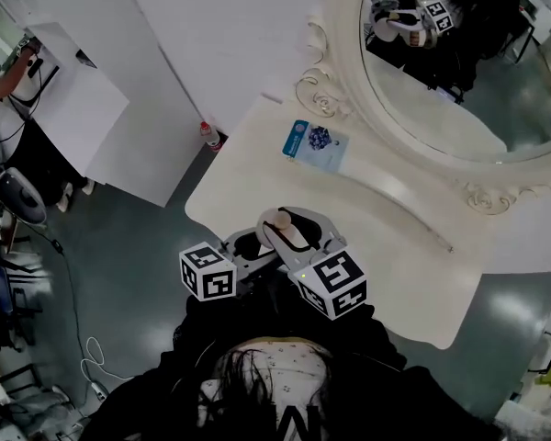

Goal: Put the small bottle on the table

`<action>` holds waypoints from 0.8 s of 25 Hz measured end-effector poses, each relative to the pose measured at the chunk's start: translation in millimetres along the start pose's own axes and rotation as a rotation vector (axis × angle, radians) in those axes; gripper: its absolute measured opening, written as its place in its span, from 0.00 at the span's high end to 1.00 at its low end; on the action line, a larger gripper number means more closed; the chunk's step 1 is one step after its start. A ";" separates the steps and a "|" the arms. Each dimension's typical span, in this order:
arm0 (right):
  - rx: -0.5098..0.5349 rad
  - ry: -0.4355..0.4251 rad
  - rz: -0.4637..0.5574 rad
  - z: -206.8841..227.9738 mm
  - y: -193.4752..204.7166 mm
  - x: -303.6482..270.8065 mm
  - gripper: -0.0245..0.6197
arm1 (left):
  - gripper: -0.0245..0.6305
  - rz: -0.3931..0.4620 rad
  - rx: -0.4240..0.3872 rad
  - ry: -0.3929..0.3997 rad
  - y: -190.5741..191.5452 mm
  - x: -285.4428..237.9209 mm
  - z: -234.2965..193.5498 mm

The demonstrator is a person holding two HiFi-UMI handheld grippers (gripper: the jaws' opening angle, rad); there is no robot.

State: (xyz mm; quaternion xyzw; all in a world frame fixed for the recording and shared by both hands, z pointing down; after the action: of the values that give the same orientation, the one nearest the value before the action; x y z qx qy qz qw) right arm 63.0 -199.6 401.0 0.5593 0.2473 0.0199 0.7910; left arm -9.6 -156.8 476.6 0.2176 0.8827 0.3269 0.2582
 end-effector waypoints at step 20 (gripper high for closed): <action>-0.200 0.276 0.015 37.7 -19.5 -105.2 0.73 | 0.56 -0.299 -0.220 0.094 -59.0 14.0 -120.1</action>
State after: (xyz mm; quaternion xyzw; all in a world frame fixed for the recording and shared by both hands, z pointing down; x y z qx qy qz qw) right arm -18.4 -272.3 431.9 0.4713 0.3464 0.1269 0.8011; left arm -104.9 -245.7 510.0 0.0388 0.8751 0.3894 0.2846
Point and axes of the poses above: the fingertips, and each gripper's own axes: x backward along the fingers, z to its right, y out of its underside, the point moved 6 cm from there along x, backward along the fingers, and after that the axes turned 5 degrees about -z, right-handed, at the moved point
